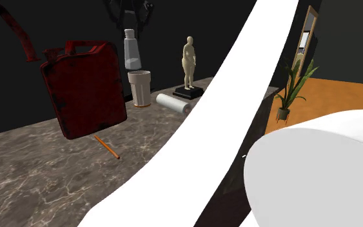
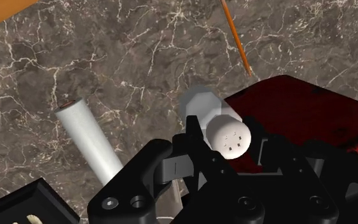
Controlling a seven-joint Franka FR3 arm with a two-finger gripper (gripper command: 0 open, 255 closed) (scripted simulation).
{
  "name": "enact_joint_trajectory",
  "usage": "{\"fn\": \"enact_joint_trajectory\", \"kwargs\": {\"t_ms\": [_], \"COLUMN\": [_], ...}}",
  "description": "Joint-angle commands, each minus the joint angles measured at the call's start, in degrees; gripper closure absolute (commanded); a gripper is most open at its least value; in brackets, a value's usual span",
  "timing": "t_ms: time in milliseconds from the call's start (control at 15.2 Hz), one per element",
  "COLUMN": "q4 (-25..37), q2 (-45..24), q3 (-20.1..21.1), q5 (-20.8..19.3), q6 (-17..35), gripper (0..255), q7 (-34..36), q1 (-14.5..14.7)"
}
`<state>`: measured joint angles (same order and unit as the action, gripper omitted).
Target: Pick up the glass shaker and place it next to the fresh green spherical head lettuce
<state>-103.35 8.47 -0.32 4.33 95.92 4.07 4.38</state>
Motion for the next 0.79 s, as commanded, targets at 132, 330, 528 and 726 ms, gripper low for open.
{"fn": "enact_joint_trajectory", "kwargs": {"t_ms": [132,330,528,726], "q4": [-4.4,-6.8,-8.6,-9.8], "q2": [4.2,6.6,8.5,9.9], "q3": [3.0,5.4,7.9,10.5], "q5": [0.5,1.1,1.9,2.7], "q6": [0.6,0.9,1.2,1.4], "gripper": [255,255,255,255], "q7": [5.0,8.8,12.7,16.6], "q1": [2.1,3.7,5.3,6.8]}}
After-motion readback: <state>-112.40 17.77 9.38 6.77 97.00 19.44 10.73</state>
